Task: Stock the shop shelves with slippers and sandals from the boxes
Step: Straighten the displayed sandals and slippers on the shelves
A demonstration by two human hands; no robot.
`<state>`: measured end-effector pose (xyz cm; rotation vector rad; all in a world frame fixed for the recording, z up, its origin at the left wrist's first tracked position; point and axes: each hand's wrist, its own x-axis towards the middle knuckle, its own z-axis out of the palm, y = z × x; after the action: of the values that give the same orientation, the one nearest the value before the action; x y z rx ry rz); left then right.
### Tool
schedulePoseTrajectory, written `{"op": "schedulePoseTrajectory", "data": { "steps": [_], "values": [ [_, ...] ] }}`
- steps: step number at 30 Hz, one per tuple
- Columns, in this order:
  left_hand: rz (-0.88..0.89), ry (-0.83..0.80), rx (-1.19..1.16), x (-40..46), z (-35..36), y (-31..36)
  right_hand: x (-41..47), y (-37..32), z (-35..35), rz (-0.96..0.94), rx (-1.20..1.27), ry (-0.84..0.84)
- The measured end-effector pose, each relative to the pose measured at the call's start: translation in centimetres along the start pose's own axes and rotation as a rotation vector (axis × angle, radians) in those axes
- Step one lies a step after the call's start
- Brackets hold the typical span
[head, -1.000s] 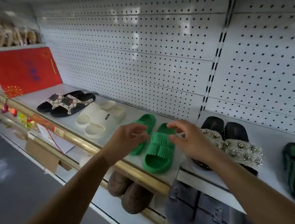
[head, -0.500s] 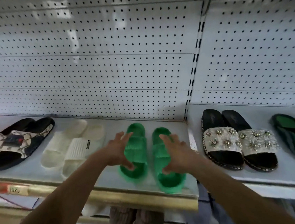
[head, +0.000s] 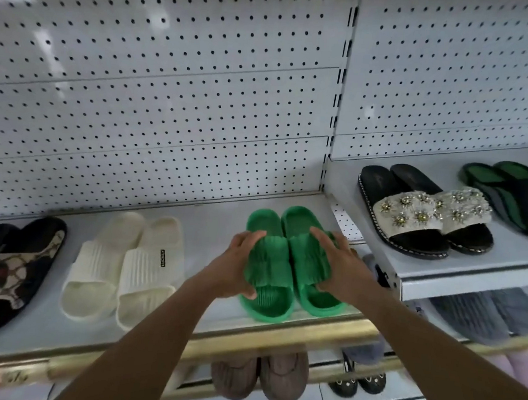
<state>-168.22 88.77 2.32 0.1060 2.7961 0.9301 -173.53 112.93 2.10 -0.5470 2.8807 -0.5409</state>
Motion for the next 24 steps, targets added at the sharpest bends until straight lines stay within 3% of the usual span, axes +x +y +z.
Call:
{"op": "schedulePoseTrajectory", "data": {
  "steps": [24],
  "values": [
    [-0.039,0.004,-0.003,0.5,0.4,0.9,0.4,1.1,-0.5,-0.072,0.024,-0.055]
  ]
}}
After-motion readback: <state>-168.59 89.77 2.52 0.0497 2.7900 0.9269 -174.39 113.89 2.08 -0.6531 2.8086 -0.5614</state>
